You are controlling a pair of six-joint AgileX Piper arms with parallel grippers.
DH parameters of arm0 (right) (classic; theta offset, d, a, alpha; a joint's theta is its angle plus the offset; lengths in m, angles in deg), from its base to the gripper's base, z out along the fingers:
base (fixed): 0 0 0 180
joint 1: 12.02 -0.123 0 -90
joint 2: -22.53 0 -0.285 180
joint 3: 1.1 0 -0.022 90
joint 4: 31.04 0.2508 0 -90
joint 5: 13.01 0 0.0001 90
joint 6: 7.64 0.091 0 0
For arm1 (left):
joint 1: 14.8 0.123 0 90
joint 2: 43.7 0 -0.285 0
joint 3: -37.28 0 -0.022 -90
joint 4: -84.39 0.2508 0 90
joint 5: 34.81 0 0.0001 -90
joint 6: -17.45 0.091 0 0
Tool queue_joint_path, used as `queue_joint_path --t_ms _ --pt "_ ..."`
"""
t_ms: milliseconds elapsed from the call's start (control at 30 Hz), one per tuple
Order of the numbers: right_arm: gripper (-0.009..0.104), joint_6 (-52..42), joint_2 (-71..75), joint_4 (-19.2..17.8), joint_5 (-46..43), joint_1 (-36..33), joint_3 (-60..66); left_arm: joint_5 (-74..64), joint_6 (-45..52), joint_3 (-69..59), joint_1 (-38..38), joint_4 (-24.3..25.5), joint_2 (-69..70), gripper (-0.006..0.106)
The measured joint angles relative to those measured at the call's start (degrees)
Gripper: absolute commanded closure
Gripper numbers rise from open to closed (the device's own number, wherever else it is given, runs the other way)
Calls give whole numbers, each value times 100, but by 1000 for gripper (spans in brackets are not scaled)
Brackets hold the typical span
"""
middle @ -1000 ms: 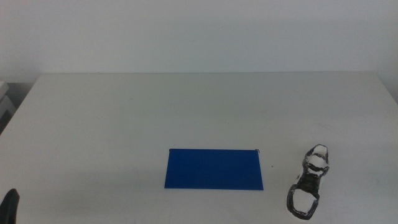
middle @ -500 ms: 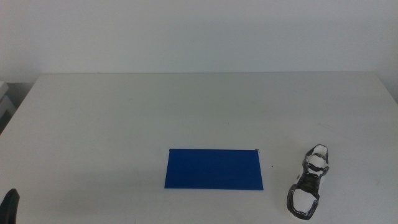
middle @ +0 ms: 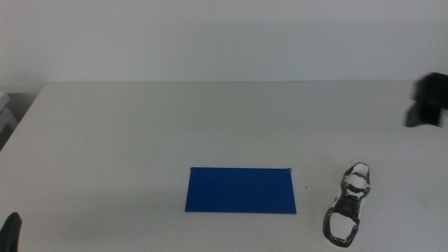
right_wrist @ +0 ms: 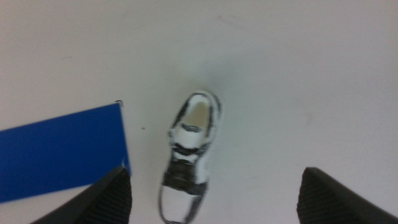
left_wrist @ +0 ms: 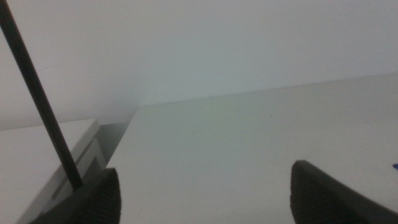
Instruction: Use one arm to grab the shoe from the table and place it on the mat.
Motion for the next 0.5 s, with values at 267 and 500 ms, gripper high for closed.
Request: queue_joint_path --t_ms 267,500 --pt "3 1360 -1527 -392 156 -751 -576 0 0 0 0 0 0 7" --pt "3 1515 -2327 -336 130 -816 -664 0 0 0 0 0 0 7"
